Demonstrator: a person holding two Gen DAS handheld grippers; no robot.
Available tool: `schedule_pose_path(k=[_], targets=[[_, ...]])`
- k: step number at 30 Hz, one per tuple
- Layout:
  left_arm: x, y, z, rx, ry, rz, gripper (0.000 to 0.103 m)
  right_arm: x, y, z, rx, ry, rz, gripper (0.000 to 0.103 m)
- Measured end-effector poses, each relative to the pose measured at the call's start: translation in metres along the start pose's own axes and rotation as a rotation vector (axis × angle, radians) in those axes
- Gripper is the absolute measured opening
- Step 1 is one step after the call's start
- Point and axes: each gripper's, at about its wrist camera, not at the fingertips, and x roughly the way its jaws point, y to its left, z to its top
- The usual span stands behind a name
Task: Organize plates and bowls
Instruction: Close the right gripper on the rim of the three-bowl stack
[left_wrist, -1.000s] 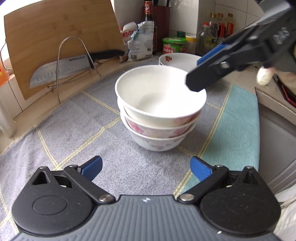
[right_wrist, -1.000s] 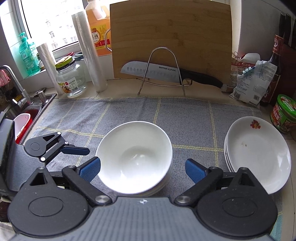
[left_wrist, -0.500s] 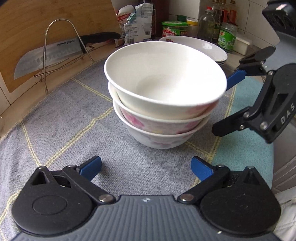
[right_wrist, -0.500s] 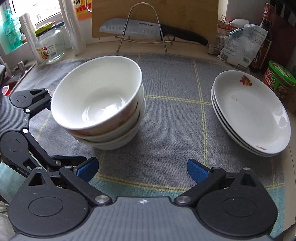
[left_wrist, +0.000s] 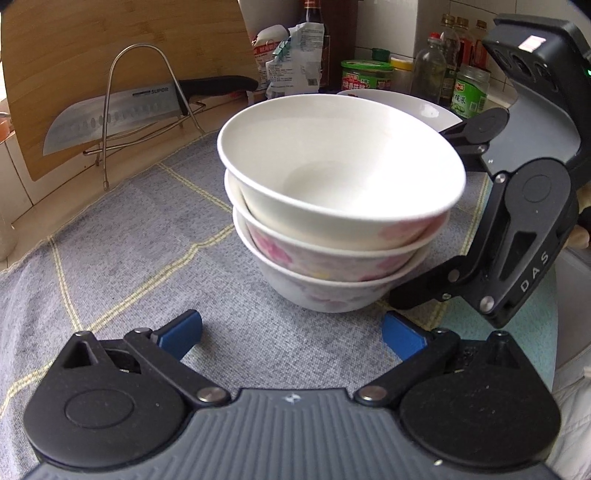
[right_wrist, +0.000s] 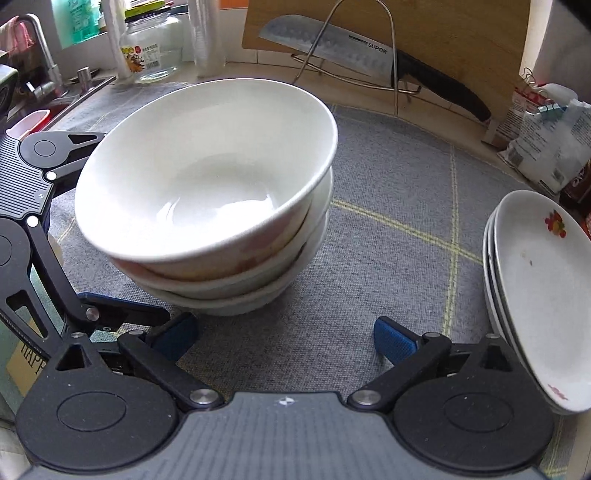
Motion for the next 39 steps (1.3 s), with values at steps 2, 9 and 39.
schedule_pose_path(k=[2, 9, 39], targets=[[0.0, -0.002, 0.001, -0.015, 0.003, 0.015, 0.103, 0.0, -0.003, -0.001, -0.029, -0.01, 0.017, 0.103], [0.004, -0.009, 0.008, -0.084, 0.026, 0.077, 0.103, -0.003, -0.012, -0.008, -0.126, -0.058, 0.085, 0.103], [0.019, 0.017, 0.011, 0.217, -0.084, -0.206, 0.103, 0.013, -0.009, 0.023, -0.283, 0.026, 0.171, 0.103]])
